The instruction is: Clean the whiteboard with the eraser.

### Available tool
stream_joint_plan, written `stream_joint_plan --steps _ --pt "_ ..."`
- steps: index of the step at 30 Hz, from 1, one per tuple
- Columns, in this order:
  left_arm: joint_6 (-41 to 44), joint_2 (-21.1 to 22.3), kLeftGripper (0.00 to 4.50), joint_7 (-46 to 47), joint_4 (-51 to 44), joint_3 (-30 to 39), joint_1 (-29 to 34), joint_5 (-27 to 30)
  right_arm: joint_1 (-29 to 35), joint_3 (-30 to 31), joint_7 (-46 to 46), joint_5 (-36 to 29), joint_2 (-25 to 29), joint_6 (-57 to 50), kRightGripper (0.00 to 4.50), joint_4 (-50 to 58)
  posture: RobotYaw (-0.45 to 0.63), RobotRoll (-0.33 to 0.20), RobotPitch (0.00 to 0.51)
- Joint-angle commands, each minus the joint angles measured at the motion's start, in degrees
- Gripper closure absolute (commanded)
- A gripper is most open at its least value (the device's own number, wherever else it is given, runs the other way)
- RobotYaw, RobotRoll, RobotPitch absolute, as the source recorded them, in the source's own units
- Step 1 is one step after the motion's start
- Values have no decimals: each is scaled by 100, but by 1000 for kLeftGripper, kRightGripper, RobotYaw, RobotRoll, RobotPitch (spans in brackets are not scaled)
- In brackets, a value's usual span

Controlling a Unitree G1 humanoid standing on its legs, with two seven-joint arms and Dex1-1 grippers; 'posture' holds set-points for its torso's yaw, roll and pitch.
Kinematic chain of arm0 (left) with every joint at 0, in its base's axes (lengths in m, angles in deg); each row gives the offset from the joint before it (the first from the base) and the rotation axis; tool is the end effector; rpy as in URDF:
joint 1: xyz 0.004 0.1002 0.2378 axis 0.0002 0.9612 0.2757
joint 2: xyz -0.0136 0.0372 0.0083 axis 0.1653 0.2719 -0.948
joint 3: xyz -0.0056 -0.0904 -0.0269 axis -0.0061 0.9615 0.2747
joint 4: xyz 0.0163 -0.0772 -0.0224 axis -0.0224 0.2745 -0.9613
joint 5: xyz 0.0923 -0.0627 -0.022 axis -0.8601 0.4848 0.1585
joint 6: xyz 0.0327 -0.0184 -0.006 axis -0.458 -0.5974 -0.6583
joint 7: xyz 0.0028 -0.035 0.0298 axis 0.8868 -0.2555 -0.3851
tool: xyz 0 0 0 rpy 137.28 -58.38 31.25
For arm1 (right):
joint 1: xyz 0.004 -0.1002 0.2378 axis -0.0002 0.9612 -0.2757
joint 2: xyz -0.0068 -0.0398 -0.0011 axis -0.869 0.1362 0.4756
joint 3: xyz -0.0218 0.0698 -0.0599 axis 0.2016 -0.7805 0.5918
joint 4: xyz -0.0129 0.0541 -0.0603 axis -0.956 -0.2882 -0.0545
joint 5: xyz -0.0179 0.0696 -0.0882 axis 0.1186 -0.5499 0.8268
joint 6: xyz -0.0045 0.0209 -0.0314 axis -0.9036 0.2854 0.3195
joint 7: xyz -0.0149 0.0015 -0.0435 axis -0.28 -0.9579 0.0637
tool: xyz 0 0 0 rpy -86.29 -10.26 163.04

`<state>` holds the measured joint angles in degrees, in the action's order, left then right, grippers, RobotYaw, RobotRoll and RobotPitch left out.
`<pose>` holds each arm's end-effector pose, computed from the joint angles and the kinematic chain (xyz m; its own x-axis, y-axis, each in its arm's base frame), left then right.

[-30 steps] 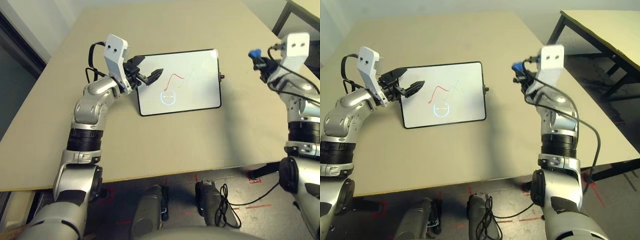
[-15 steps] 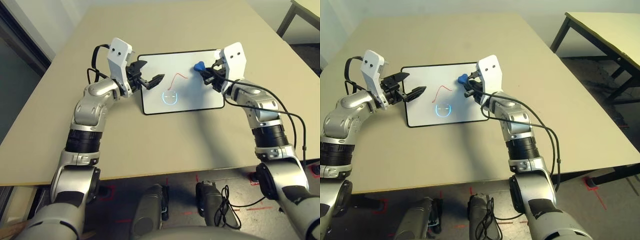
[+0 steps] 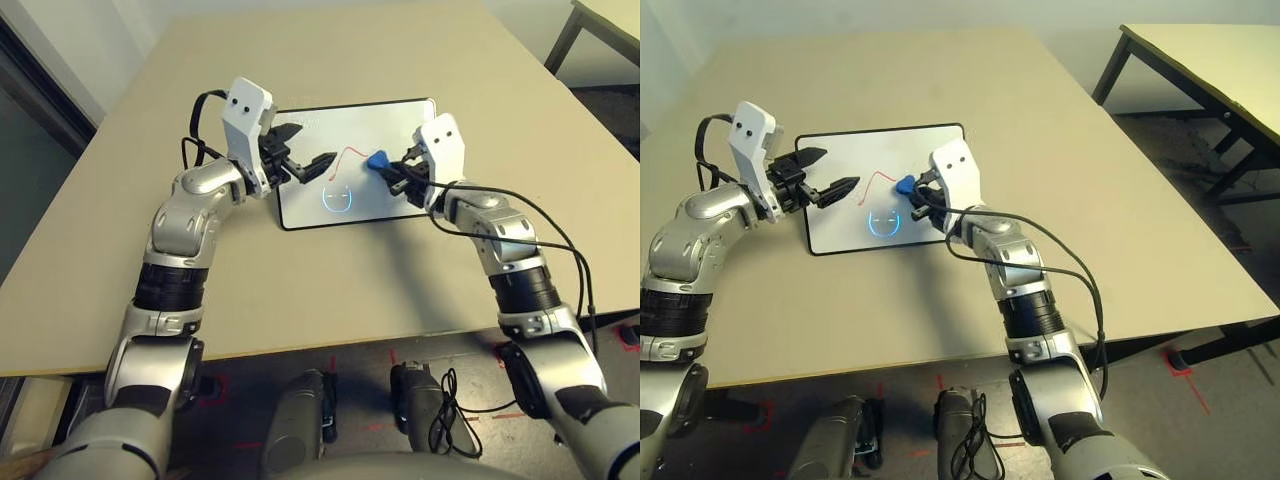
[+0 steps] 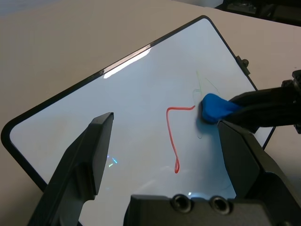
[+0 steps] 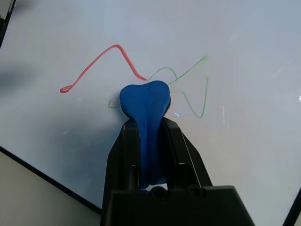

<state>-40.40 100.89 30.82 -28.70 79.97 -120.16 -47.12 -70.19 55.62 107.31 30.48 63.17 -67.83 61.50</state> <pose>0.3053 0.1908 0.2201 0.7748 -0.6306 -0.0444 0.6217 0.7474 0.2342 0.3169 -0.1280 0.1786 0.7977 0.5812 -0.1605 -0.5987 0.7951 -0.0965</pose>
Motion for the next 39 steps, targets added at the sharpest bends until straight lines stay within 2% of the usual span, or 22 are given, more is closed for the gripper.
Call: stream_joint_plan --steps 1,8,16,19,22,32,36,39 --pt "54 0 0 -59 -29 -96 29 15 -77 -170 -214 81 21 34 3936 -101 -34 0 158" --pt "44 -14 0 -79 4 -100 13 9 -282 -375 -405 111 37 292 3937 -255 -38 0 157" --pt "-22 -37 0 -82 122 -94 -20 -21 521 199 -127 61 -102 -343 3937 399 -32 0 157" --pt "-53 -38 0 -92 169 -93 -28 -28 640 293 -98 71 -135 -500 3937 595 -34 0 159" --pt "-82 -39 0 -103 208 -94 -34 -32 563 248 -134 95 -146 -481 3937 565 -36 0 160" --pt "-148 -56 0 -125 263 -108 -20 -28 -436 -455 -659 246 -17 484 3964 -582 -40 0 162" --pt "-143 -50 0 -125 231 -106 3 -21 -398 -405 -596 237 -21 459 3964 -615 -35 0 161" --pt "-131 -45 0 -125 203 -108 10 -19 -40 -118 -382 190 -47 46 3965 -229 -33 0 162"
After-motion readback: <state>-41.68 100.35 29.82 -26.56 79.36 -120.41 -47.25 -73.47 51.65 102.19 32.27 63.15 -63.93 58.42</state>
